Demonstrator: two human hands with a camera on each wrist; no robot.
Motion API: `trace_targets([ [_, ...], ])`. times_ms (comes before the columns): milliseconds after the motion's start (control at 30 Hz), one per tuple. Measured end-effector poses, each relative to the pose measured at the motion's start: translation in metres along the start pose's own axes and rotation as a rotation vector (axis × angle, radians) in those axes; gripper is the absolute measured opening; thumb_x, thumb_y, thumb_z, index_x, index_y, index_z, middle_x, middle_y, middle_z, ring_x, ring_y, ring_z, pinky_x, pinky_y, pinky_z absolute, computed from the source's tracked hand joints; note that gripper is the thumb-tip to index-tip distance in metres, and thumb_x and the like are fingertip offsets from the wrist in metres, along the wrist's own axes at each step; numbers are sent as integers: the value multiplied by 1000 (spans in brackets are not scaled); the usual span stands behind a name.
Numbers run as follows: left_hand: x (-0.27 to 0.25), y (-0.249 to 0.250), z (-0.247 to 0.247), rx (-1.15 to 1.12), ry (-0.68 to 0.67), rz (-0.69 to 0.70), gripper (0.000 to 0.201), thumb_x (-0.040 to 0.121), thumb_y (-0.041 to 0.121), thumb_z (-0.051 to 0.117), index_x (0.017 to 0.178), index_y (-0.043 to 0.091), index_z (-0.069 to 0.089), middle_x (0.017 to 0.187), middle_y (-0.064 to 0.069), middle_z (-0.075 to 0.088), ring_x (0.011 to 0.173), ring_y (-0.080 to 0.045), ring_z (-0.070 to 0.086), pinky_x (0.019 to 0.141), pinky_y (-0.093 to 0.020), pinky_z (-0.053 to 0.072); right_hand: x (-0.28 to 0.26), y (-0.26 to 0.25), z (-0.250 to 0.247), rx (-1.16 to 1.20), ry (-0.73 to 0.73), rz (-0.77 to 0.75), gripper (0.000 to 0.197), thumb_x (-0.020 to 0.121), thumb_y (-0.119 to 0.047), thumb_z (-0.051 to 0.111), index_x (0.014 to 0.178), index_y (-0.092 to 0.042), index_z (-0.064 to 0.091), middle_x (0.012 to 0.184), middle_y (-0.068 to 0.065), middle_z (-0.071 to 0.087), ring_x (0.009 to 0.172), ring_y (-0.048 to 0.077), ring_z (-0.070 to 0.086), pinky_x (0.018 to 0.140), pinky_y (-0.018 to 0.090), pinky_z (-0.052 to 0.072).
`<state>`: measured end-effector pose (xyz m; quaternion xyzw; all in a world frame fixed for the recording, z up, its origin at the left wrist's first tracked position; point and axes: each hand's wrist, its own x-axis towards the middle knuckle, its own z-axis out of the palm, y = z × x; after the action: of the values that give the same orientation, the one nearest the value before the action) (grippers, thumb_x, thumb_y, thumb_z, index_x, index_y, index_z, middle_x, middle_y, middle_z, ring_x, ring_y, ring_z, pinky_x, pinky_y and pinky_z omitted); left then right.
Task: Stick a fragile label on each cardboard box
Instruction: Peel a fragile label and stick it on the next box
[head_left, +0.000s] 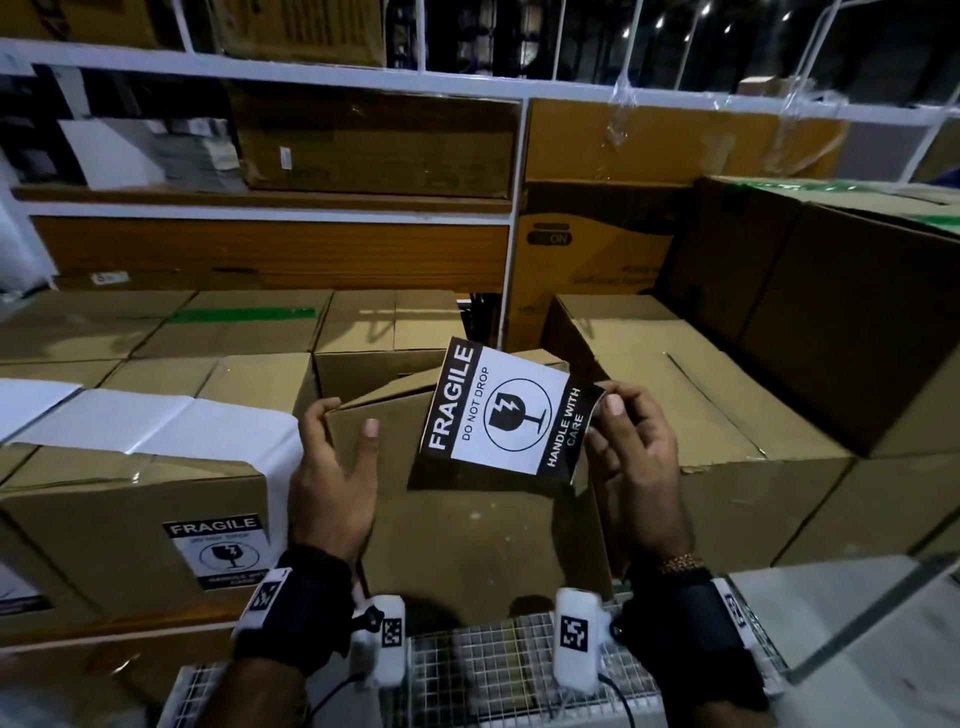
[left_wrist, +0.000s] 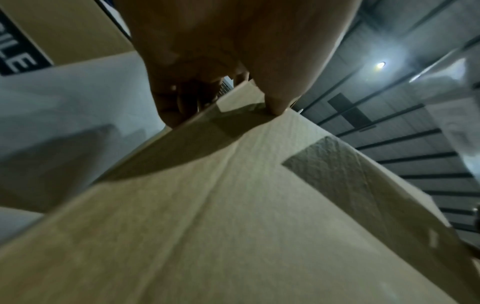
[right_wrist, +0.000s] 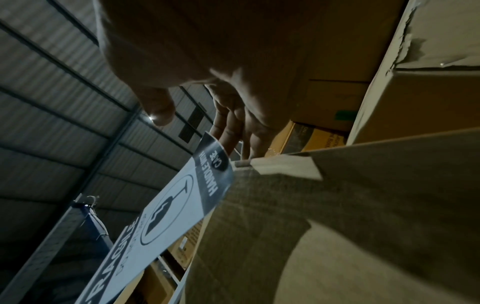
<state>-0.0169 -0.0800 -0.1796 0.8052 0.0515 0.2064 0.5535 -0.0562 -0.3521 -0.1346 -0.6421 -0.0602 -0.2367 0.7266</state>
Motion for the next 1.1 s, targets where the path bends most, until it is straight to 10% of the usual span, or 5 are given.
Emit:
trace_targets([
  [233, -1, 10, 0, 39, -98, 24, 75, 97, 53, 59, 155, 53, 11, 147, -2, 57, 129, -25, 57, 106, -49, 49, 10, 4, -7, 45, -2, 46, 73, 81, -69, 73, 124, -12, 59, 113, 7, 71, 104, 23, 69, 84, 35, 56],
  [400, 1, 9, 12, 71, -233, -8, 80, 98, 53, 57, 157, 51, 3, 149, -5, 54, 132, -28, 55, 108, -43, 45, 19, 15, -16, 28, 66, 87, 38, 99, -42, 62, 121, -11, 61, 123, 18, 70, 119, 39, 65, 98, 53, 53],
  [567, 3, 3, 23, 42, -295, -155, 75, 97, 66, 45, 158, 31, 19, 139, -2, 61, 116, -25, 61, 100, -41, 49, 10, 17, -27, 108, 83, 231, 30, 105, -23, 54, 126, -2, 54, 105, 10, 72, 87, 17, 72, 64, 26, 60],
  [733, 13, 4, 26, 50, -291, -253, 41, 103, 54, 45, 128, 25, 29, 117, -6, 61, 101, -24, 58, 92, -38, 42, -2, 27, -45, 152, 65, 304, 37, 105, -25, 55, 130, 3, 53, 103, 10, 75, 85, 16, 74, 64, 26, 60],
  [1100, 10, -9, 25, 14, -311, -206, 43, 99, 65, 47, 127, 38, 28, 115, -3, 70, 104, -23, 68, 99, -51, 52, -5, 38, -41, 107, 67, 252, 36, 91, -37, 71, 115, -12, 63, 111, 19, 72, 97, 24, 68, 75, 35, 60],
])
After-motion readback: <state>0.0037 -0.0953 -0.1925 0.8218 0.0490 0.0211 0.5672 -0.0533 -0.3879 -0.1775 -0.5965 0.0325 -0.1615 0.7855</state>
